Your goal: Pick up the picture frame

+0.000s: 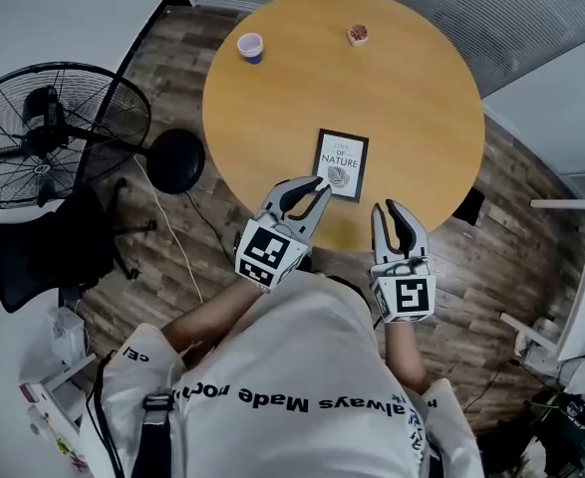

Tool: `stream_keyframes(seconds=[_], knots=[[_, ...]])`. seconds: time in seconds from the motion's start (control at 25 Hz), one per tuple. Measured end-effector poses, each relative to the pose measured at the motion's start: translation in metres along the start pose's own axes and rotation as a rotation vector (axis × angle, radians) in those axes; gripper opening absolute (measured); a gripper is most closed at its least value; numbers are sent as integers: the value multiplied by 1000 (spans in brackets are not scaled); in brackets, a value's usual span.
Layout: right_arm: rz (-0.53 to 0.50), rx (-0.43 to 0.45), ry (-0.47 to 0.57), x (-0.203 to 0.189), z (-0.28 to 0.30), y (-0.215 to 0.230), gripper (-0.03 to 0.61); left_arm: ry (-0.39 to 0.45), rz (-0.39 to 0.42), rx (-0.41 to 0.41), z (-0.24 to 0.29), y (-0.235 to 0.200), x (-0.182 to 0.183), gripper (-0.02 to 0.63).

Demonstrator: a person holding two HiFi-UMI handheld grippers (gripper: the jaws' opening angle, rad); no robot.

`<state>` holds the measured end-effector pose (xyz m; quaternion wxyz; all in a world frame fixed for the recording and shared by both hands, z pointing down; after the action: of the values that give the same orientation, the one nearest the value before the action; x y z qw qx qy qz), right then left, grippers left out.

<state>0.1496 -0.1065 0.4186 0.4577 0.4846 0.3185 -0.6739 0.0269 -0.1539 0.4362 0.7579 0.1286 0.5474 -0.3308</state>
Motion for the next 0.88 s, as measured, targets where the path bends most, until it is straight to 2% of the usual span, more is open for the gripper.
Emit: stream_keyframes(seconds=[0.24, 0.36, 0.64, 0.88], knots=[[29, -16, -72, -47, 29, 11, 84, -93, -45, 17, 31, -23, -53, 33], [47, -20, -113, -72, 43, 14, 87, -139, -76, 27, 44, -33, -81, 92], [62, -20, -235, -135, 77, 21, 89, -256, -138, 45, 74, -58, -144, 93], [62, -16, -318, -177, 101, 29, 92, -345, -157, 56, 98, -72, -185, 94]])
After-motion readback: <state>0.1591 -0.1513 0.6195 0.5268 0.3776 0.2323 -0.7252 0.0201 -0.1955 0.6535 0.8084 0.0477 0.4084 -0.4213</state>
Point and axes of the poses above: the fingertips, and each gripper's own axes: z forward along the fingers, y to its right, x out of its top, the point moved 3 cm from there along -z, backward along the fingers, and after that the axes turned 3 degrees about -y, right-handed, at the moved point
